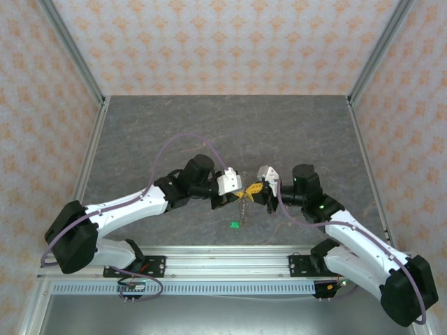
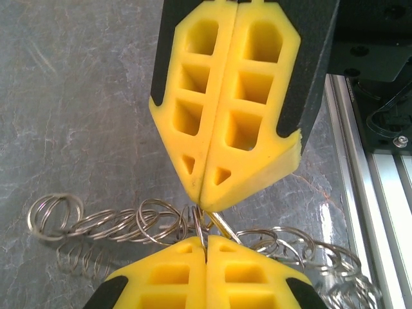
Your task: Put the keys on the keyring
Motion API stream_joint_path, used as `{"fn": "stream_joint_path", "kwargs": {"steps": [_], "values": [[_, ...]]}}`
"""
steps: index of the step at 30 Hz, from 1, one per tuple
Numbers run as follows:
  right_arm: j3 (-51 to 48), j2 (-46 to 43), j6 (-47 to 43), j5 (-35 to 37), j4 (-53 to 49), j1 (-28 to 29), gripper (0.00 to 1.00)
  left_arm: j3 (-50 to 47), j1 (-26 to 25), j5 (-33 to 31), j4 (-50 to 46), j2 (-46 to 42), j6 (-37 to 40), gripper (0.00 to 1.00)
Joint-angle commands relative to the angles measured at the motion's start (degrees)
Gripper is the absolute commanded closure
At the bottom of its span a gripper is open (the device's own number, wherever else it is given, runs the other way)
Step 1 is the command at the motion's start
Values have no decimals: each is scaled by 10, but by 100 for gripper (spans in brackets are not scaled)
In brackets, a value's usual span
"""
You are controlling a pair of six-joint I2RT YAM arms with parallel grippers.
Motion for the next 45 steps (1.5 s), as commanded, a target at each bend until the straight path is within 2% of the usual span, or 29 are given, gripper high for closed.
{"fn": "stream_joint_path", "kwargs": {"steps": [1, 16, 24, 29, 39, 43, 44, 45], "values": [[21, 2, 2, -19, 25, -2, 100, 21, -3, 18, -10, -11, 16, 100], [20, 12, 8, -26, 44, -1, 100, 25, -3, 20, -15, -6, 18, 100], [28, 18, 35, 13, 38, -2, 100, 28, -3, 21, -28, -9, 28, 100], [38, 28, 7, 61, -33, -2, 100, 21, -3, 18, -18, -22, 27, 100], [29, 33, 9, 54, -23, -1, 100, 20, -3, 21, -16, -19, 27, 100], [32, 36, 19, 80, -29, -2, 100, 16, -2, 19, -7, -22, 22, 100], [30, 37, 10, 80, -35, -1, 99, 15, -3, 19, -4, -23, 20, 100], [29, 37, 6, 80, -37, -2, 93, 14, -3, 18, 0, -23, 18, 100]]}}
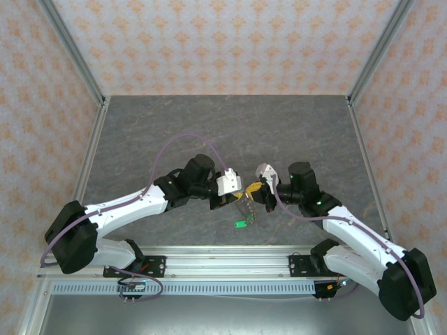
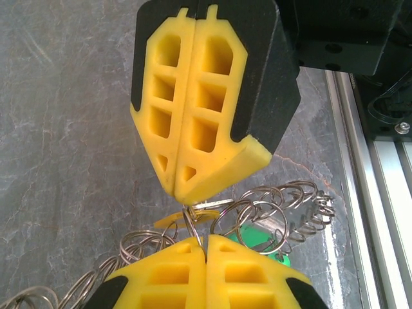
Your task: Put the keys on the keyring
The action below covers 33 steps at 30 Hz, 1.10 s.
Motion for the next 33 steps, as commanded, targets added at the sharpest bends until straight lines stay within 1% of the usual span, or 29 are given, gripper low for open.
{"fn": "stream_joint_path", "kwargs": {"steps": [1, 3, 4, 8, 11, 14, 17, 20, 22, 26, 33], "values": [[8, 3, -15, 44, -6, -2, 89, 8, -4, 22, 28, -22, 2, 100], [4, -1, -22, 51, -8, -2, 82, 7, -4, 20, 32, -20, -2, 100], [4, -5, -27, 56, -12, -2, 80, 5, -4, 18, 34, -20, -3, 100], [1, -28, -70, 72, -33, -2, 77, 2, -4, 15, 41, -15, -9, 100], [-7, -54, -87, 96, -31, -2, 75, 0, -4, 13, 49, -10, -15, 100], [1, -72, -119, 96, -60, -2, 76, 0, -4, 15, 57, -7, -21, 100], [1, -80, -127, 56, -59, -2, 77, -3, -4, 20, 70, -5, -28, 100], [-9, -77, -106, 5, -13, -2, 80, -2, -4, 26, 76, -4, -32, 100], [-15, -73, -94, -15, 14, -2, 80, -1, -4, 29, 77, -2, -33, 100], [-16, -70, -91, -17, 35, -2, 82, 0, -4, 39, 78, -1, -36, 100], [-12, -62, -111, -23, 15, -2, 84, -3, -4, 45, 86, -1, -41, 100]]}}
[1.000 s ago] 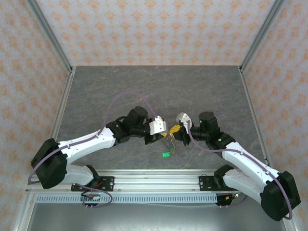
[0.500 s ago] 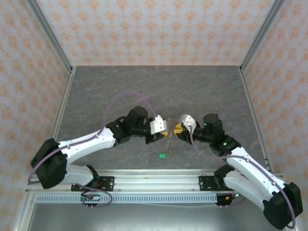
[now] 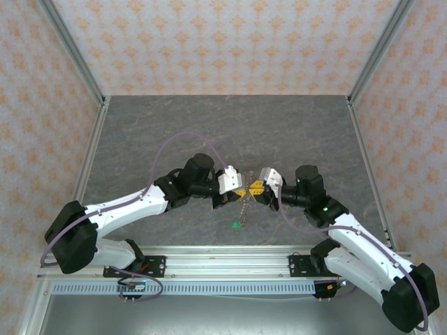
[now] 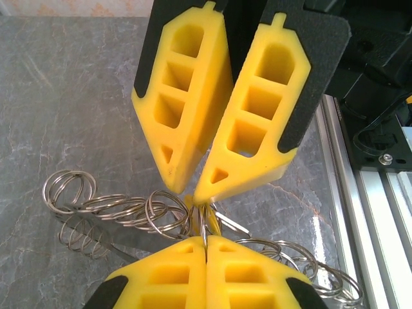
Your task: Put the keys on the keyring
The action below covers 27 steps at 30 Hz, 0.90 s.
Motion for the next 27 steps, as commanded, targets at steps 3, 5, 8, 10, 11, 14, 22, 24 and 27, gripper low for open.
{"fn": "stream_joint_path", "kwargs": {"steps": [3, 5, 8, 10, 11, 14, 22, 24, 27], "values": [[2, 10, -16, -35, 14, -1, 84, -1, -3, 21, 41, -1, -6, 100], [2, 14, -18, -40, 13, -1, 83, -1, -3, 19, 41, -3, -7, 100], [5, 16, -22, -49, 7, -1, 81, -2, -3, 17, 39, -4, -6, 100], [8, 11, -28, -37, -4, -1, 80, -2, -3, 16, 37, -7, -6, 100], [7, 7, -30, -26, -7, -1, 80, -3, -3, 14, 37, -8, -5, 100], [3, -12, -38, 7, -7, -1, 80, -5, -3, 7, 33, -11, -3, 100], [16, -17, -62, -16, -45, -1, 78, -7, -3, 4, 33, -12, -2, 100], [20, -9, -63, -24, -47, -1, 77, -5, -3, 5, 33, -11, -3, 100], [22, 5, -64, -39, -33, -1, 77, -4, -3, 7, 31, -10, -1, 100]]}}
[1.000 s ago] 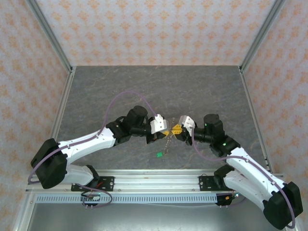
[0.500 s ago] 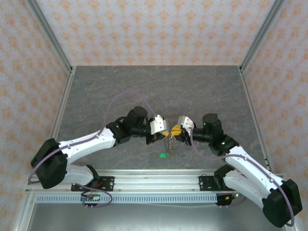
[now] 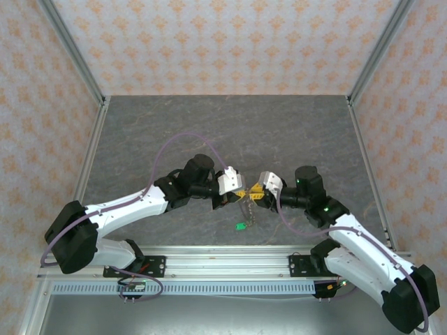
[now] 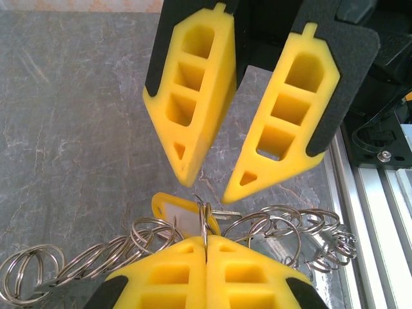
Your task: Put the keys on the keyring
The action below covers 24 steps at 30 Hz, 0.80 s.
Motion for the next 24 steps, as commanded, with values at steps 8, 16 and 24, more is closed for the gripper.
{"fn": "stream_joint_path", "kwargs": {"steps": [8, 16, 24], "values": [[18, 35, 1, -40, 51, 0, 82, 3, -3, 15, 29, -9, 4, 100], [21, 47, 19, -67, 67, 0, 94, 0, -3, 10, 34, -9, 2, 100], [62, 46, -3, -57, -31, 0, 100, 9, -3, -10, -1, 0, 20, 88]]}}
